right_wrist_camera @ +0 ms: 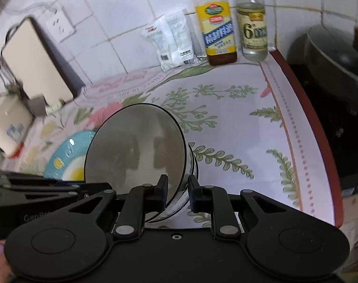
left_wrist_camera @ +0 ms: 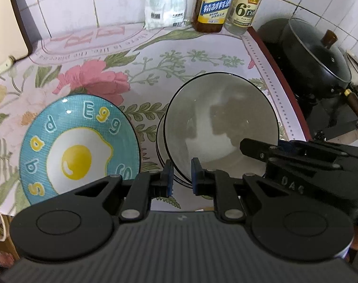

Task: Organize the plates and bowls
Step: 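Lower the small bowl into the nested bowls and open both grippers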

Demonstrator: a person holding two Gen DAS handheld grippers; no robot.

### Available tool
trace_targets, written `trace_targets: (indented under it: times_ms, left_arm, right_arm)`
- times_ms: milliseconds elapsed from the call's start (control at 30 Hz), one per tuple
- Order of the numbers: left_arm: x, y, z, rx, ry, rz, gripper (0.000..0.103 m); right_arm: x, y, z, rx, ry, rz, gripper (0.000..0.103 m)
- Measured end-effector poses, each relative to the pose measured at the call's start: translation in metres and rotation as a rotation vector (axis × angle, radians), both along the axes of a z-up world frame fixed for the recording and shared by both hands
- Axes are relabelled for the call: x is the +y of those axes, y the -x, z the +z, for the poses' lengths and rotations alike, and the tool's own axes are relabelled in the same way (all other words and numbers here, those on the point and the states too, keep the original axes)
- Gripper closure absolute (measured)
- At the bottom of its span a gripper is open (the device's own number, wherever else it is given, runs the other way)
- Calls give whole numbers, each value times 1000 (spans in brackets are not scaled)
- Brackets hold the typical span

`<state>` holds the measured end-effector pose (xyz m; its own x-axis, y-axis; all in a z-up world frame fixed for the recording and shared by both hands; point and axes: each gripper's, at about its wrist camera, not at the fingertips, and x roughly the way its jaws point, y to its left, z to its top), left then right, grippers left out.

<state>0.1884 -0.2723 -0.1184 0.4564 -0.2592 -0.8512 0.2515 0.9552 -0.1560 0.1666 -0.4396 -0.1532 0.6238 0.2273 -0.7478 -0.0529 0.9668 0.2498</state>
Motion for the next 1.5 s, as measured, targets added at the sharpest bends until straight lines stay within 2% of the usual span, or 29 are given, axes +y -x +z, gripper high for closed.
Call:
trace_targets:
  times_ms: [167, 600, 767, 933, 1167, 1400, 1500]
  left_arm:
    - [-1, -7, -4, 20, 5, 9, 89]
    - [8, -8, -11, 46, 46, 60, 85]
    - [17, 1, -7, 27, 115, 70, 83]
    - [23, 13, -4, 27, 157, 59, 81]
    - [32, 35, 11, -12, 166, 41, 81]
    - [39, 61, 22, -67, 152, 8, 81]
    - [42, 69, 23, -78, 151, -1, 81]
  right_arm:
    - [19, -7, 0, -25, 176, 58, 81]
    - [34, -2, -9, -81, 306, 87, 79]
    - [32, 5, -8, -111, 290, 68, 79]
    - [33, 25, 7, -142, 297, 74, 79]
    - [25, 56, 29, -205, 249, 74, 74]
    - [19, 87, 32, -289, 195, 163, 72]
    - [18, 102, 32, -349, 185, 191, 64]
